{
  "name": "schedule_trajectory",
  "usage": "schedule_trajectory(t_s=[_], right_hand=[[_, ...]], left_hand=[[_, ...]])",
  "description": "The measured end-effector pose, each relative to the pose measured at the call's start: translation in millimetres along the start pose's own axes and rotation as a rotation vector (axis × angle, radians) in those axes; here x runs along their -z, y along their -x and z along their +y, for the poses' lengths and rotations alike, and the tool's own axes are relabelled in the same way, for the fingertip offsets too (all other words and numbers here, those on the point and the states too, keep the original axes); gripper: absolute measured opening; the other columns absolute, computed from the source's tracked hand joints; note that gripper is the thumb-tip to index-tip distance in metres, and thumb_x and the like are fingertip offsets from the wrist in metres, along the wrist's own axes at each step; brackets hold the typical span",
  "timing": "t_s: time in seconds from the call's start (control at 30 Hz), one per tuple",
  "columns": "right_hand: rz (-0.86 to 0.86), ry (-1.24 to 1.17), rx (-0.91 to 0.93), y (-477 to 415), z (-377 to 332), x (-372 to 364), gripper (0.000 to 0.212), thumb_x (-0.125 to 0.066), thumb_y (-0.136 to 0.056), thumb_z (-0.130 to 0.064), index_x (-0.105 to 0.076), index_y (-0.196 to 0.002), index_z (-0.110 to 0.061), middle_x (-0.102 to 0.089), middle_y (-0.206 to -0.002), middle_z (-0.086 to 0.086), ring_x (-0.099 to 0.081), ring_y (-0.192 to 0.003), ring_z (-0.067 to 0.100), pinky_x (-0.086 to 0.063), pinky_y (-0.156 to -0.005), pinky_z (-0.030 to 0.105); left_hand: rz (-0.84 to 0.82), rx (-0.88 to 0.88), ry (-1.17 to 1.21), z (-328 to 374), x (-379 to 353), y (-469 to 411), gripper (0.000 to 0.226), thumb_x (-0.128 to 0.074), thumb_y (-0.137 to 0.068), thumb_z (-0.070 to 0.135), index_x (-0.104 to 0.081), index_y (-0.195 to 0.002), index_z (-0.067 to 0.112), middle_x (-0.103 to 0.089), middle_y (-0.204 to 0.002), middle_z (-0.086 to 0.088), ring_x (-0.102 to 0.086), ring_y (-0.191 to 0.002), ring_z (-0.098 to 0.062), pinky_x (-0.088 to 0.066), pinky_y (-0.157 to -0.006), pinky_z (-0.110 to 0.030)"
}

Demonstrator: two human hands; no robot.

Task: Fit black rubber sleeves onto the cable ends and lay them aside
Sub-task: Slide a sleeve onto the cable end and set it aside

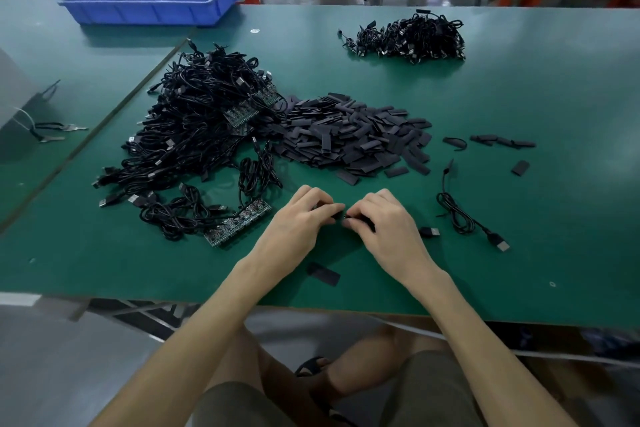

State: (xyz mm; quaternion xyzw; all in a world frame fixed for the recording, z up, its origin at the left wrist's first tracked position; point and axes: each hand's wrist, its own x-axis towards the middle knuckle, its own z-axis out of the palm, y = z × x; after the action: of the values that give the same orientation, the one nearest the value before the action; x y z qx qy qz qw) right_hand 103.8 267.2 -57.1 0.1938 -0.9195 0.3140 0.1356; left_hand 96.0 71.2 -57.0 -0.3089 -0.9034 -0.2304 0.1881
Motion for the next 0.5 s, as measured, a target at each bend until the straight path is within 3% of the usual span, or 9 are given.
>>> schedule_trajectory(t_s=[0.23,0.37,0.5], right_hand=[[0.000,-0.081,-0.023,0.2,2.9,0.4,0.013,-0.080,-0.090,-0.019,-0.073,-0.089,-0.008,-0.066,-0.084,-0.006,-0.047,-0.089,0.008,-0.044,-0.076,0.027],[-0.009,-0.082,-0.018,-0.3,2.8,0.3,0.014,-0.079,-0.090,-0.022,-0.073,-0.087,-0.010,-0.066,-0.084,-0.007,-0.049,-0.089,0.009,-0.047,-0.077,0.029],[-0.023,-0.100,-0.023,-1.4,2.3,0.6,0.014,-0.078,-0.092,-0.024,-0.073,-0.088,-0.012,-0.066,-0.084,-0.008,-0.050,-0.090,0.010,-0.049,-0.078,0.035]], left_hand=[[-0.008,-0.044,0.047,-1.9,-1.3,0.5,0.032,-0.072,-0.088,-0.010,-0.072,-0.118,0.001,-0.064,-0.104,-0.009,-0.054,-0.096,-0.025,-0.049,-0.087,-0.026],[-0.014,-0.035,0.048,-2.6,1.7,1.4,0.034,-0.068,-0.089,-0.011,-0.073,-0.119,0.003,-0.065,-0.105,-0.008,-0.057,-0.097,-0.026,-0.054,-0.085,-0.034],[0.015,0.042,0.035,-1.1,3.0,-1.9,0.028,-0.072,-0.091,0.001,-0.074,-0.119,0.006,-0.069,-0.107,-0.006,-0.060,-0.098,-0.025,-0.055,-0.086,-0.038]])
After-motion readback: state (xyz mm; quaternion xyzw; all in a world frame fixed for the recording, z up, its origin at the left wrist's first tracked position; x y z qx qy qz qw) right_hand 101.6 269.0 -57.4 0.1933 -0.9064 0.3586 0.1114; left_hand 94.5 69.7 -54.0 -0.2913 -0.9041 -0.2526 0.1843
